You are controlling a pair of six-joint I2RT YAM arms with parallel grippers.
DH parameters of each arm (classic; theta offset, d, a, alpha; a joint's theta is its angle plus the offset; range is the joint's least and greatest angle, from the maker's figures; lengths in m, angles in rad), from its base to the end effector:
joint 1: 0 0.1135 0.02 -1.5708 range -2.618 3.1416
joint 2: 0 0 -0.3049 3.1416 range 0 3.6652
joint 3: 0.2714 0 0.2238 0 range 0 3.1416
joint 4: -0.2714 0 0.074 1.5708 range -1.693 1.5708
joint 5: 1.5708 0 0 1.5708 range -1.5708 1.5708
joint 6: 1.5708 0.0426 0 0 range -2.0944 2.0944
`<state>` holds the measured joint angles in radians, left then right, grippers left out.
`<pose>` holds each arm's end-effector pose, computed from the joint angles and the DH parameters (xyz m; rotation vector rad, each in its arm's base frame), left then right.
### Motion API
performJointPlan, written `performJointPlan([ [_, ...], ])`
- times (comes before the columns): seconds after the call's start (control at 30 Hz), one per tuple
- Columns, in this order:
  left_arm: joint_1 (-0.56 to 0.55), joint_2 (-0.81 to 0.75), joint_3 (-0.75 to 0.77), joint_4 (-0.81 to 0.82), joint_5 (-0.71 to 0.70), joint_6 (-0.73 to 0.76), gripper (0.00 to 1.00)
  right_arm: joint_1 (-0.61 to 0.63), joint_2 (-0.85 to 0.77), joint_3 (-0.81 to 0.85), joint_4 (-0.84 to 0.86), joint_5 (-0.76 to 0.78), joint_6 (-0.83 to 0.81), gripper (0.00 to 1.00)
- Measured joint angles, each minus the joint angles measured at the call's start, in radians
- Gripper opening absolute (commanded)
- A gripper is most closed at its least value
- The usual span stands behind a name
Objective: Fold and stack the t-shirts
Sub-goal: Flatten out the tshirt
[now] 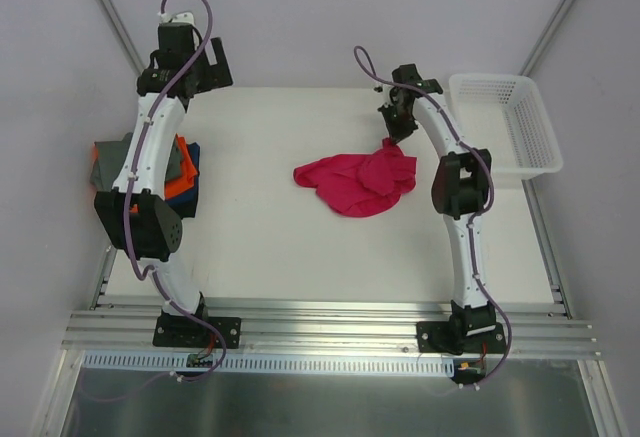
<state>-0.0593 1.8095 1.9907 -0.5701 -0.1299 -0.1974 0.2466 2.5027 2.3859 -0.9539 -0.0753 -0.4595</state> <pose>0.4005 -0.0183 0.4635 -0.2199 1.9441 -0.0418 0.5246 0.1354 0.2276 -0.9354 2.4651 0.0272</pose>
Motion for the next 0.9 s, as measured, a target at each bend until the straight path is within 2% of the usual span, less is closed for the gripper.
performJointPlan([
  [0.1,0.0,0.002,-0.066,0.007,0.058,0.0,0.99,0.0,-0.069,0.0,0.0,0.014,-0.006,0.02],
  [0.2,0.0,0.025,-0.12,0.0,0.175,-0.007,0.99,0.0,-0.187,0.0,0.002,0.028,-0.01,0.02],
  [0.33,-0.01,0.105,-0.129,-0.004,0.306,-0.032,0.99,0.0,-0.39,0.0,0.022,0.042,-0.013,0.02],
  [0.5,-0.045,0.188,-0.122,-0.012,0.381,-0.051,0.99,0.002,-0.596,0.008,0.043,0.029,-0.012,0.03],
  [0.73,-0.074,0.217,-0.061,-0.011,0.416,-0.076,0.99,0.011,-0.771,-0.063,0.04,-0.156,0.019,0.06],
  [0.77,-0.078,0.217,-0.052,-0.009,0.416,-0.078,0.99,0.014,-0.794,-0.101,0.04,-0.193,0.026,0.11],
  [0.83,-0.078,0.217,-0.045,-0.005,0.415,-0.08,0.99,0.019,-0.833,-0.182,0.024,-0.254,0.038,0.33],
  [0.87,-0.078,0.217,-0.045,-0.004,0.414,-0.08,0.99,0.02,-0.842,-0.221,0.009,-0.286,0.041,0.51],
  [0.9,-0.078,0.217,-0.045,-0.005,0.413,-0.08,0.99,0.021,-0.846,-0.257,-0.011,-0.319,0.034,0.59],
])
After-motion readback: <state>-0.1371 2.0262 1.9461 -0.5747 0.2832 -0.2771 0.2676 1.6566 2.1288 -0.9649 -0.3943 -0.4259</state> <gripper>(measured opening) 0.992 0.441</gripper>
